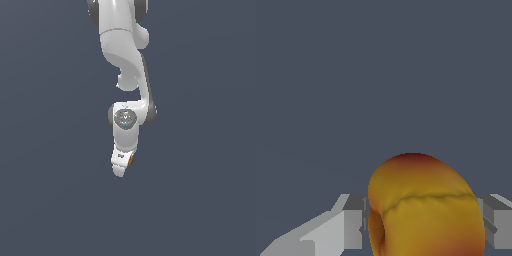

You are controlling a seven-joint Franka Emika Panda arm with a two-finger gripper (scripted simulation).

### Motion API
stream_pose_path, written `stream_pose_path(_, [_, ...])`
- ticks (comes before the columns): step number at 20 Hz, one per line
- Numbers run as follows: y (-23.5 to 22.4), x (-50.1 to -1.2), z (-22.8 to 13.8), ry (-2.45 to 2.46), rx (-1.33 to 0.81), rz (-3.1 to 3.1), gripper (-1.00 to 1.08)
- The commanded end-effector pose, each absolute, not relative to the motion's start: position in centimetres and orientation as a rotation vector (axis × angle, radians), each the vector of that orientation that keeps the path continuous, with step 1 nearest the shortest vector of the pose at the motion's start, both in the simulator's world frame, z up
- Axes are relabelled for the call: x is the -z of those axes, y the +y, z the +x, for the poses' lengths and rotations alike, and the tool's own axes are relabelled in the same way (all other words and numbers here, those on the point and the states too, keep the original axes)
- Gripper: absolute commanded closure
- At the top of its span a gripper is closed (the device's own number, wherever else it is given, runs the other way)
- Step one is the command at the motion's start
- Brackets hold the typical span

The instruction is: Pick up the object and move it to a goal position.

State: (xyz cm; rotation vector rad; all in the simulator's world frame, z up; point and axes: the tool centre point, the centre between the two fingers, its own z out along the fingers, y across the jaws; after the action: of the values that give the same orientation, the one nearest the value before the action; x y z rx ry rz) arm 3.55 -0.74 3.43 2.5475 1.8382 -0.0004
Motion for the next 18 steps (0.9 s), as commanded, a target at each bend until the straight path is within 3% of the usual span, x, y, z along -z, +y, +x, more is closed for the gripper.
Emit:
stream_pose_path(1, [-0.7, -3.4, 3.6, 1.839, 0.000, 2.547, 1.08])
stream_pose_path(11, [-0.9, -3.5, 3.5, 1.838, 0.000, 2.547, 1.08])
stream_pose_path(18, [-3.5, -5.2, 2.8, 1.838, 0.000, 2.547, 1.08])
